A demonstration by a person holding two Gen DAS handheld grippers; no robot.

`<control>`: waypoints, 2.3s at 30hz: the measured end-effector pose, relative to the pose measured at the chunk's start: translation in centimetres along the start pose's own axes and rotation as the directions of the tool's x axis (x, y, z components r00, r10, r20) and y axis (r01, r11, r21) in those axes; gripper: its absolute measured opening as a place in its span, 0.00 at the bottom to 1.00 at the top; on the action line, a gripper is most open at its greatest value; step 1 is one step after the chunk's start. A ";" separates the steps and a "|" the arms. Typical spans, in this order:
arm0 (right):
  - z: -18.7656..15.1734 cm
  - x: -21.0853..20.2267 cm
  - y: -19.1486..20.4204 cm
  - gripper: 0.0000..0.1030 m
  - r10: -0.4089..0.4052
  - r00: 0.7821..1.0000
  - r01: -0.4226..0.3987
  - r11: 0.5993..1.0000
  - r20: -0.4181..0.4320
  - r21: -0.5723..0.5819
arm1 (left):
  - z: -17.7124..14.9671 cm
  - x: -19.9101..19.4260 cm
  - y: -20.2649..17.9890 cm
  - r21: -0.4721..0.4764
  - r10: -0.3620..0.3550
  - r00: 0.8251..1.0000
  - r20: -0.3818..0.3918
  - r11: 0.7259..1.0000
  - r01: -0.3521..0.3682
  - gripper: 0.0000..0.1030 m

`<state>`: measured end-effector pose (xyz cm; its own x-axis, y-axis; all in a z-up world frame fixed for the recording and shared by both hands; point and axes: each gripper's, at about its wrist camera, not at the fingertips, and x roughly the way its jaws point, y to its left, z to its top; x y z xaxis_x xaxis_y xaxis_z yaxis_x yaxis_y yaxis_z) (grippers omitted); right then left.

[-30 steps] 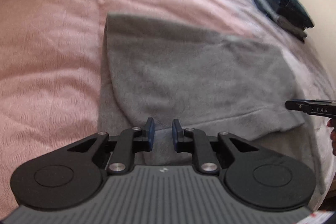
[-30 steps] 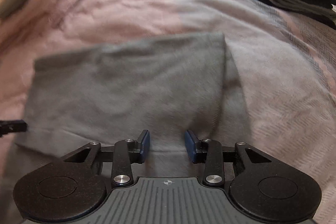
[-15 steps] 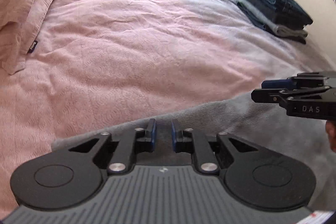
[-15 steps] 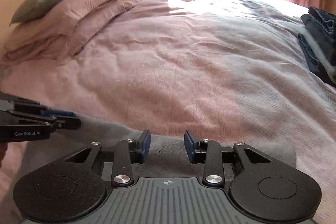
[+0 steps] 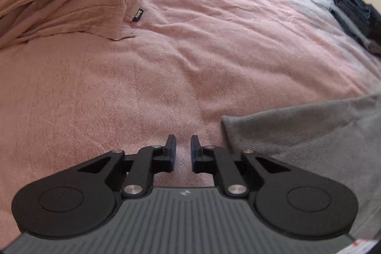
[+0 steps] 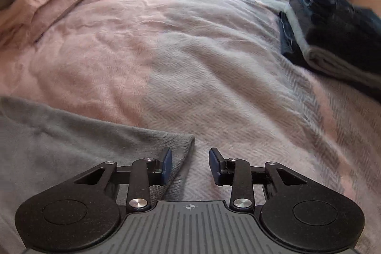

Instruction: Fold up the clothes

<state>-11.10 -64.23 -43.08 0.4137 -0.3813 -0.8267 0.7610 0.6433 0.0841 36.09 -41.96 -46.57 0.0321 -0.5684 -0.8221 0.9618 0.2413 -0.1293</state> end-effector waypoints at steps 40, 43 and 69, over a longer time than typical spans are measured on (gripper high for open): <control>-18.4 -30.2 6.4 0.05 0.281 0.924 -0.302 0.952 0.260 0.043 | -18.3 -28.5 -3.3 -0.194 -0.173 0.956 0.239 0.956 0.222 0.03; -23.5 -30.4 6.3 0.06 0.257 0.959 -0.268 0.959 0.115 0.094 | -24.3 -30.0 -4.0 -0.298 -0.114 0.982 0.153 0.942 0.156 0.04; -27.3 -14.3 3.1 0.07 0.163 0.968 -0.239 0.387 0.189 0.890 | -23.5 -15.5 -2.0 -0.746 -0.142 0.983 0.119 0.641 0.183 0.04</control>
<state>-28.33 -38.61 -46.18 0.6191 -0.3901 -0.6816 0.6409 -0.2507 0.7255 27.25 -15.10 -46.60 -0.0723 -0.6863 -0.7237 0.4194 0.6374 -0.6464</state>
